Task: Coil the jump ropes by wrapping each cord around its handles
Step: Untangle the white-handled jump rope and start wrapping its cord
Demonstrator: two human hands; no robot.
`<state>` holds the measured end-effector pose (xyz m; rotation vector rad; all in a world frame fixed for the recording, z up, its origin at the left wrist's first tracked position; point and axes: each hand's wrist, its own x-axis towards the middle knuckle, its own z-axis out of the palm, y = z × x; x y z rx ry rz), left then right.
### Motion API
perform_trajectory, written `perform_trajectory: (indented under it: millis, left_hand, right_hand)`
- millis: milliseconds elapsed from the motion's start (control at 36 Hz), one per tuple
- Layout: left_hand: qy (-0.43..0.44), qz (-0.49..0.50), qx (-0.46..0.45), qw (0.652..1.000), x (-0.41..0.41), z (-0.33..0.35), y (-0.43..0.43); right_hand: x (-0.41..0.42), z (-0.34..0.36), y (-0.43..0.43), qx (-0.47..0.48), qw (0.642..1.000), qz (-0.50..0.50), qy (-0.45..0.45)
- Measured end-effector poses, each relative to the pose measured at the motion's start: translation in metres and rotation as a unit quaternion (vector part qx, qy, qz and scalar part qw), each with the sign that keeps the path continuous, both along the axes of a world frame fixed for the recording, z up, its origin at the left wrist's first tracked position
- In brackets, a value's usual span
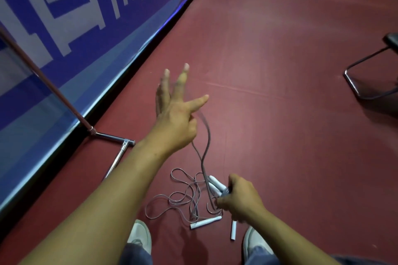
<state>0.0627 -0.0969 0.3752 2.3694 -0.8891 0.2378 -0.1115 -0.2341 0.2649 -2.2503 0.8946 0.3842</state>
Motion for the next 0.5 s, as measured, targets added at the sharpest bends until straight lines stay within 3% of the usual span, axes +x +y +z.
perform_trajectory:
  millis: [111, 194, 278, 333, 417, 500]
  left_hand:
    - [-0.068, 0.059, 0.106, 0.99, 0.011, -0.007, 0.011]
    - [0.004, 0.072, 0.196, 0.978, 0.019, -0.004, 0.017]
    - [0.08, 0.098, 0.394, 0.91, 0.015, 0.001, 0.02]
    - [0.088, 0.097, 0.458, 0.879, 0.01, 0.002, 0.021]
    - [0.083, 0.116, 0.449, 0.882, 0.011, 0.002, 0.023]
    - [0.135, 0.133, 0.363, 0.912, 0.017, 0.004, 0.023]
  right_hand:
    - [-0.005, -0.005, -0.004, -0.05, 0.998, 0.04, 0.023]
    - [-0.005, -0.007, -0.006, -0.06, 0.997, 0.046, 0.018]
    - [-0.005, -0.006, -0.008, -0.076, 0.995, 0.057, 0.002]
    - [-0.006, -0.006, -0.01, -0.09, 0.994, 0.064, -0.003]
    - [-0.007, -0.005, -0.013, -0.107, 0.992, 0.065, -0.008]
    - [-0.008, -0.002, -0.016, -0.113, 0.992, 0.058, -0.014]
